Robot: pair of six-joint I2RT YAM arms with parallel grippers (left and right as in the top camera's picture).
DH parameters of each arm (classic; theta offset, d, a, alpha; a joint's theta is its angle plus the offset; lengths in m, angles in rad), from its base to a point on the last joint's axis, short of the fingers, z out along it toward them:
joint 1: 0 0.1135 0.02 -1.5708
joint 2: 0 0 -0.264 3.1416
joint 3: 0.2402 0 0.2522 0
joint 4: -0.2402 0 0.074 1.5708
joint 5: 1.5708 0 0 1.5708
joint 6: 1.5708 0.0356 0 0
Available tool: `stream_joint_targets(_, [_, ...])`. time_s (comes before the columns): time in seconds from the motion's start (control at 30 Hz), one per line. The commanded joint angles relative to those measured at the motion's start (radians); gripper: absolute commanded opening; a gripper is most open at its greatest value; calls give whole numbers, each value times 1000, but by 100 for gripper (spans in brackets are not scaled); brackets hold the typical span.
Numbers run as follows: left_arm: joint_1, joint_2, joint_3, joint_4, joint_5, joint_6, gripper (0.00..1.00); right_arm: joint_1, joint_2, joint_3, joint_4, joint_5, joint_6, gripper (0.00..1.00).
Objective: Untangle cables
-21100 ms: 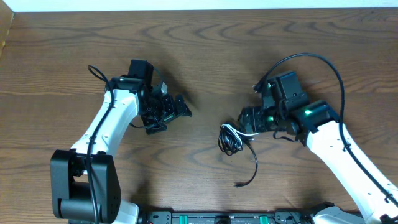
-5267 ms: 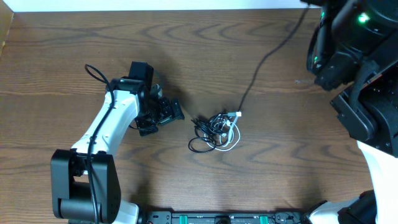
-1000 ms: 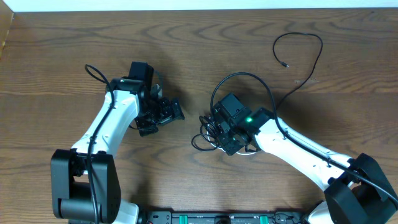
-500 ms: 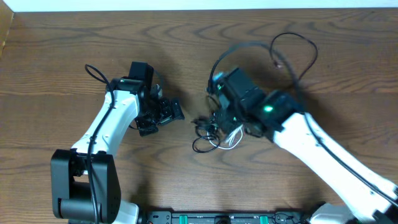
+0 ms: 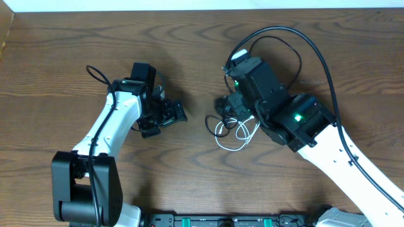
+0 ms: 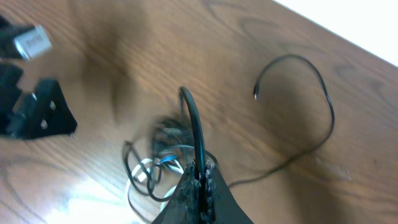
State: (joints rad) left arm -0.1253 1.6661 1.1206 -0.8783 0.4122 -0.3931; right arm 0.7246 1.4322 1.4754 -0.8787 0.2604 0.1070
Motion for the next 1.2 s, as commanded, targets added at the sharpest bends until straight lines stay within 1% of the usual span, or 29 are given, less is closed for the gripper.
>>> stream_joint_targets(0.0, [2, 0, -4, -3, -10, -2, 98, 1, -6, 14, 35, -51, 6, 1])
stream_joint_targets(0.17, [2, 0, -4, -3, -10, -2, 98, 1, -5, 14, 87, -39, 14, 1])
stream_joint_targets(0.27, [2, 0, -4, -3, -10, -2, 98, 1, -5, 14, 85, 38, 57, 1])
stream_joint_targets(0.33, [2, 0, -4, -3, -10, -2, 98, 1, -6, 14, 92, 51, 100, 1])
stream_joint_targets(0.4, [2, 0, -4, -3, -10, -2, 98, 1, -10, 14, 117, -15, 140, 1])
stream_joint_targets(0.53, [2, 0, -4, -3, -10, -2, 98, 1, -26, 14, 214, -221, 140, 1])
stream_joint_targets(0.6, [2, 0, -4, -3, -10, -2, 98, 1, -34, 14, 239, -217, 140, 1])
stream_joint_targets(0.7, [2, 0, -4, -3, -10, -2, 98, 1, -35, 13, 230, -89, 140, 1])
stream_joint_targets(0.93, [2, 0, -4, -3, -10, -2, 98, 1, 9, 13, 83, 208, 145, 2])
stream_joint_targets(1.03, [2, 0, -4, -3, -10, -2, 98, -4, 23, 13, 51, 397, 228, 1])
stream_joint_targets(1.1, [2, 0, -4, -3, -10, -2, 98, -8, 23, 13, 56, 432, 252, 1])
stream_joint_targets(1.17, [2, 0, -4, -3, -10, -2, 98, -3, 16, 13, 72, 404, 252, 1])
